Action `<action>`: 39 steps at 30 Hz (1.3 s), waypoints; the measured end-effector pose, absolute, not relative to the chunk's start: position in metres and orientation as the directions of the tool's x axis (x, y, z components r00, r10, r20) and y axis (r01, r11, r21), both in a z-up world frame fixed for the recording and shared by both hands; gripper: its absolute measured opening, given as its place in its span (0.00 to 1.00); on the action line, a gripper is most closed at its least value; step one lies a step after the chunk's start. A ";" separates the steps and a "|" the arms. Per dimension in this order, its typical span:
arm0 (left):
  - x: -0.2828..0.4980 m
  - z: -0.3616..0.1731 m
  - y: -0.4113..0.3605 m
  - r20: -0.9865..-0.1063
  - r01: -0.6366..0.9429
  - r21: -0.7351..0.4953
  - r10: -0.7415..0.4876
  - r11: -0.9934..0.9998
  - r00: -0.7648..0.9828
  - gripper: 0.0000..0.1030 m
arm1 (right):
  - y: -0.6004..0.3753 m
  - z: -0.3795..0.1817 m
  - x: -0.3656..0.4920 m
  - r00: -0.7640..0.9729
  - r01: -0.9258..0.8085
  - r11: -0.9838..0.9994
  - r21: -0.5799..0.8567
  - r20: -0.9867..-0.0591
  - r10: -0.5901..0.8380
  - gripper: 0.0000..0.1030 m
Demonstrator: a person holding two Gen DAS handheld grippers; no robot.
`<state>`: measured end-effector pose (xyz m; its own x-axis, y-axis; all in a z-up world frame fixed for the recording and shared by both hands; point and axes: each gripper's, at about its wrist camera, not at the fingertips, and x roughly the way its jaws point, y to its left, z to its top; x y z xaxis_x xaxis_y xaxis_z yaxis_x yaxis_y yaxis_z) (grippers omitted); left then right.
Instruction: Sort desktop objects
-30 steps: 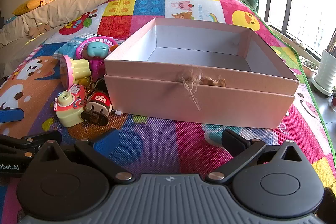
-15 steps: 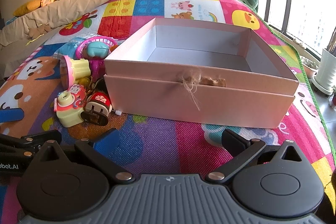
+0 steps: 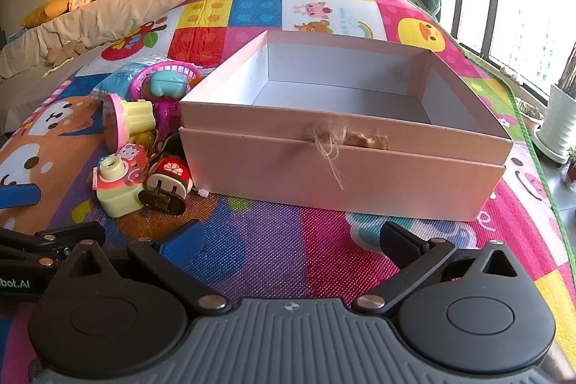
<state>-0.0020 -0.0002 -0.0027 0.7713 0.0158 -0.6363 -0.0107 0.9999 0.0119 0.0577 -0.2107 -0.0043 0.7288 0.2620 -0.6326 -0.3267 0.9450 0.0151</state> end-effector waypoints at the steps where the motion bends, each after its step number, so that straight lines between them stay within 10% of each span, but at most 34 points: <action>1: -0.003 -0.003 -0.001 -0.636 -0.012 0.016 0.019 1.000 0.771 1.00 | -0.211 -0.004 0.057 0.729 -0.327 0.945 0.016 -0.632 0.263 1.00; 39: -0.001 -0.003 -0.002 -0.649 -0.010 0.024 0.024 1.000 0.761 1.00 | -0.214 -0.004 0.054 0.712 -0.352 0.936 0.020 -0.643 0.281 1.00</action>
